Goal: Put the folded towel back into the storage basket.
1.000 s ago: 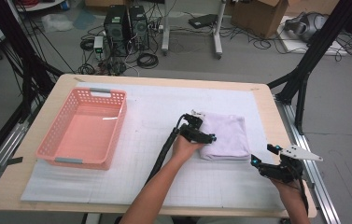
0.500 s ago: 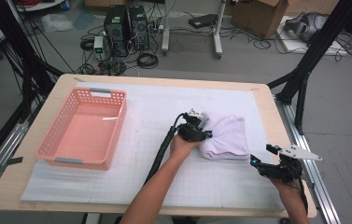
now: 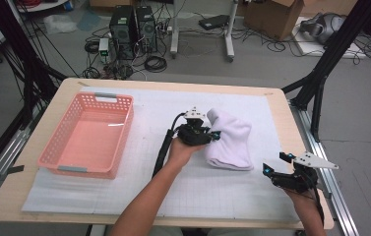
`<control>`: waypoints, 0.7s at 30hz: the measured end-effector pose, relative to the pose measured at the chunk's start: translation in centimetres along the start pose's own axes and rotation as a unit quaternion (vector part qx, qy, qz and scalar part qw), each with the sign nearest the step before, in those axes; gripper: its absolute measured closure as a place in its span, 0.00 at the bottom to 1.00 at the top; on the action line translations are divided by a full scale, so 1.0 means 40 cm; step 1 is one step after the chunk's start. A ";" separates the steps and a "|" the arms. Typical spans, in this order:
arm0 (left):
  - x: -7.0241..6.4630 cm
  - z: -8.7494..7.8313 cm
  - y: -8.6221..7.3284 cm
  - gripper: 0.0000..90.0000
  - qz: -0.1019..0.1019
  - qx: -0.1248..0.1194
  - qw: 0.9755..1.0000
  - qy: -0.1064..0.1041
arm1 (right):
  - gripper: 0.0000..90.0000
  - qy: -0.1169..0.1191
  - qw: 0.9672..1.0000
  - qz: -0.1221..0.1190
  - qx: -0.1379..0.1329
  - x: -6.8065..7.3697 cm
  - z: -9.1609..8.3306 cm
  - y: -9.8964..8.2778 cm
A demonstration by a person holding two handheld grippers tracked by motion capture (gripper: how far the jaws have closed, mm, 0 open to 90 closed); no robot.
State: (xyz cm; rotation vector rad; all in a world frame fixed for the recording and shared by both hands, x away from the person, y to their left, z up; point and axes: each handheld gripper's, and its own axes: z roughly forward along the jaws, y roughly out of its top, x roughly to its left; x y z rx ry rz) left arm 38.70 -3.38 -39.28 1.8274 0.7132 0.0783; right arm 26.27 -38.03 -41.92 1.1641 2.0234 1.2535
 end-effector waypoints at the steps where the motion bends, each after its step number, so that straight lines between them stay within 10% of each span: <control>1: -0.002 -0.009 0.002 0.82 0.002 -0.003 1.000 0.000 | 0.20 0.001 1.000 0.002 0.001 0.001 0.000 0.000; 21: 0.022 -0.216 0.063 0.83 0.050 -0.052 0.997 -0.008 | 0.20 0.004 1.000 -0.006 -0.006 0.012 0.006 0.010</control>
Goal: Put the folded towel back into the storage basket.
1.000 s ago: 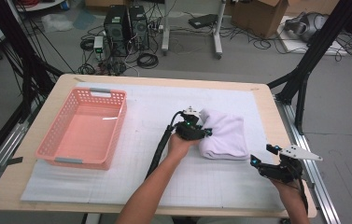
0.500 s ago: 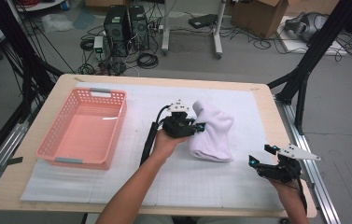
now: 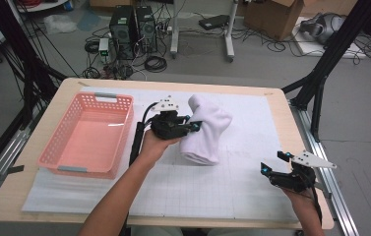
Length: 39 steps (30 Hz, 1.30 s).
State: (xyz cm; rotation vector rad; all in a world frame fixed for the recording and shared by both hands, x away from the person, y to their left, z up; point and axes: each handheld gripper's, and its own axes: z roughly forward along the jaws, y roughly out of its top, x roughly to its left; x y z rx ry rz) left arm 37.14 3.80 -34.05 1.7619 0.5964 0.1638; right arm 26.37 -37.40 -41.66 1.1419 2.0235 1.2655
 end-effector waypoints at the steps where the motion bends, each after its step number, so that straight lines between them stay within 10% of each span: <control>1: 0.003 -0.010 0.002 0.83 0.001 -0.003 1.000 0.000 | 0.20 0.001 1.000 0.000 0.000 0.001 0.000 0.001; 39: 0.144 -0.413 0.040 0.83 0.060 -0.111 0.991 0.036 | 0.20 0.008 1.000 -0.004 -0.008 0.023 0.007 0.025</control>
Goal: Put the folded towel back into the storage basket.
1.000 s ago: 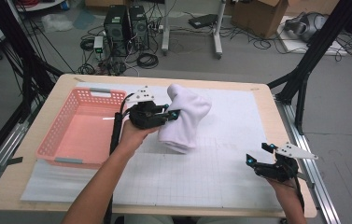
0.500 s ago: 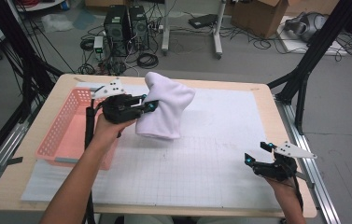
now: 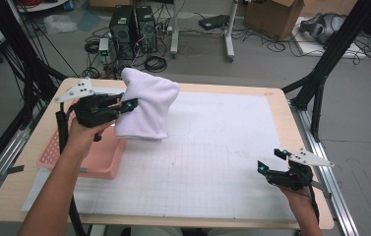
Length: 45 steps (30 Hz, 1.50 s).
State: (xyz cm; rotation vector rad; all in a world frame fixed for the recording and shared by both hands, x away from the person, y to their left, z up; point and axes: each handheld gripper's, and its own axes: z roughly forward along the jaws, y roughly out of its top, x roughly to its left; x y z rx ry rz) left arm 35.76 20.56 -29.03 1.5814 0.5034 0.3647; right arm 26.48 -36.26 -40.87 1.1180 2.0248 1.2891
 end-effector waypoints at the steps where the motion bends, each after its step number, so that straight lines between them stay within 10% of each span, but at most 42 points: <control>1: 0.005 -0.011 0.000 0.83 -0.002 -0.002 1.000 0.001 | 0.20 0.000 1.000 0.000 0.000 0.000 0.001 0.000; 27: 0.111 -0.275 0.015 0.83 -0.001 -0.029 0.998 0.057 | 0.20 -0.005 1.000 -0.004 0.019 0.013 0.027 0.006; 45: 0.149 -0.326 -0.095 0.82 -0.028 0.001 0.999 0.040 | 0.20 -0.008 1.000 -0.010 0.026 0.021 0.029 0.026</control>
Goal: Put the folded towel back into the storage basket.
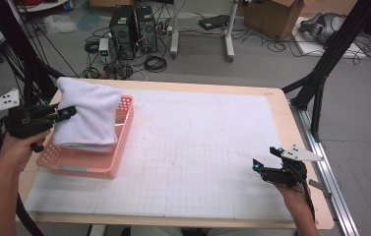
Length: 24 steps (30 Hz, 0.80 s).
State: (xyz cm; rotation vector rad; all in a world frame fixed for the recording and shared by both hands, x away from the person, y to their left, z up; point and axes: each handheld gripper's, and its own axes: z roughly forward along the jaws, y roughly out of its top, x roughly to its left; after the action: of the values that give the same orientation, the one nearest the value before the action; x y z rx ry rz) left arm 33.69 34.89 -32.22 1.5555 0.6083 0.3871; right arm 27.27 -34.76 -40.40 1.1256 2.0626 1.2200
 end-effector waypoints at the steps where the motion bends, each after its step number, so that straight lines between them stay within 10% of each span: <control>1: 0.003 0.000 -0.007 0.82 -0.002 0.003 1.000 0.000 | 0.20 -0.001 1.000 0.000 -0.001 0.001 0.001 0.001; 24: 0.036 0.059 -0.102 0.82 -0.036 0.060 0.998 0.005 | 0.20 0.002 1.000 -0.004 -0.001 0.008 0.009 0.006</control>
State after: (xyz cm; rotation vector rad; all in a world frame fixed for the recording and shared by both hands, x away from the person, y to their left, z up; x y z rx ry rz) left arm 35.62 33.84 -36.61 1.6421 0.7032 0.3082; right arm 27.47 -34.24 -40.35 1.1135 2.0669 1.2196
